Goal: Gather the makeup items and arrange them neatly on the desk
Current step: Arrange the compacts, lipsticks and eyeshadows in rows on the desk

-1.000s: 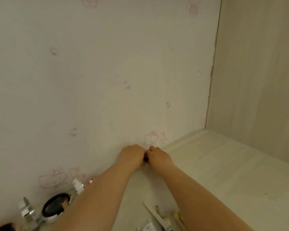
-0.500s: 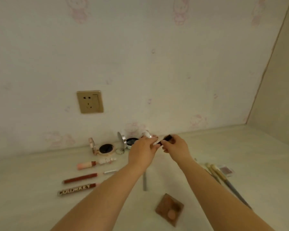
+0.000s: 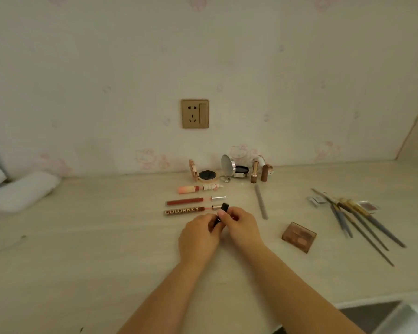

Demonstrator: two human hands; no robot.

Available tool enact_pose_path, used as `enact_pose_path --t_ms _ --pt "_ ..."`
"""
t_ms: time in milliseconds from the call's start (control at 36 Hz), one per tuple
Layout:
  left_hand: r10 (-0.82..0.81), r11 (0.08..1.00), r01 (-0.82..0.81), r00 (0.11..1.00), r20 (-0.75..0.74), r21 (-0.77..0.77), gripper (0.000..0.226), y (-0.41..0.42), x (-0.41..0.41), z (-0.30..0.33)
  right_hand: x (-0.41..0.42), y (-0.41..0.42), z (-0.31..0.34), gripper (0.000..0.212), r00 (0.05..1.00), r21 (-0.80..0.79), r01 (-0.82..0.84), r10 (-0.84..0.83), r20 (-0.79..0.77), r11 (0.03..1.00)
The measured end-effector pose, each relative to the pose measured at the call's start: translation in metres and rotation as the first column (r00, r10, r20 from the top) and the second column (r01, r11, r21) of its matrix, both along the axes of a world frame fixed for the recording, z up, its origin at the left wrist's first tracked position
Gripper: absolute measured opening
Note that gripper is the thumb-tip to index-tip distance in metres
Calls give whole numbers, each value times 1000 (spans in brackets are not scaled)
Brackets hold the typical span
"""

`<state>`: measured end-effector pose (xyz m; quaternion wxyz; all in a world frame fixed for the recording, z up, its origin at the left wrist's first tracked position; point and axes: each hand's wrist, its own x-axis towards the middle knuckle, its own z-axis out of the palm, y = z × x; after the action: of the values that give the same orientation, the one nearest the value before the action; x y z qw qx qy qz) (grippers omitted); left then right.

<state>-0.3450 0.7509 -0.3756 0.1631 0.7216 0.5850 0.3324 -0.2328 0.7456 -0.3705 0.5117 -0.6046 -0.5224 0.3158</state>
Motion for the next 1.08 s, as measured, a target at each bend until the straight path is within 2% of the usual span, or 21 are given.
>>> enact_pose_path --t_ms 56,139,250,306,389,472,583,667,750,889,944,1083 --pt "9 1000 -8 1000 24 -26 23 -3 -2 -3 -1 -1 0 23 999 5 -16 16 47 1000" --pt "-14 998 17 998 61 -59 22 -5 -5 -1 0 -3 3 30 997 -24 -72 72 26 997" --pt "-34 990 53 989 146 -132 21 -5 -4 4 6 1 5 27 994 -105 -106 108 8 989" --pt "-67 982 93 985 156 -166 20 -3 -2 7 12 5 8 26 994 -128 -101 95 -50 987" --pt "-156 958 187 976 152 -216 15 3 5 16 32 14 20 25 973 -116 -15 -12 -229 993" --pt "-188 946 249 943 273 -206 11 17 13 32 60 25 38 24 939 -63 90 -106 -327 994" --pt "-167 963 235 907 386 -134 9 43 37 49 93 45 57 24 889 10 205 -182 -420 979" --pt "-140 973 204 899 415 -112 5 63 68 48 112 65 57 26 938 -8 265 -260 -230 964" --pt "-117 980 168 921 371 -109 13 84 103 46 131 88 51 30 950 -27 312 -312 -7 950" --pt "-110 984 141 961 255 -109 16 116 149 40 164 119 40 11 904 -16 303 -282 322 953" --pt "-97 986 122 973 210 -111 18 127 159 36 174 129 36 12 879 -35 301 -262 398 953" --pt "-46 996 55 992 119 -74 17 147 174 22 189 152 25 11 849 -77 305 -234 474 949"
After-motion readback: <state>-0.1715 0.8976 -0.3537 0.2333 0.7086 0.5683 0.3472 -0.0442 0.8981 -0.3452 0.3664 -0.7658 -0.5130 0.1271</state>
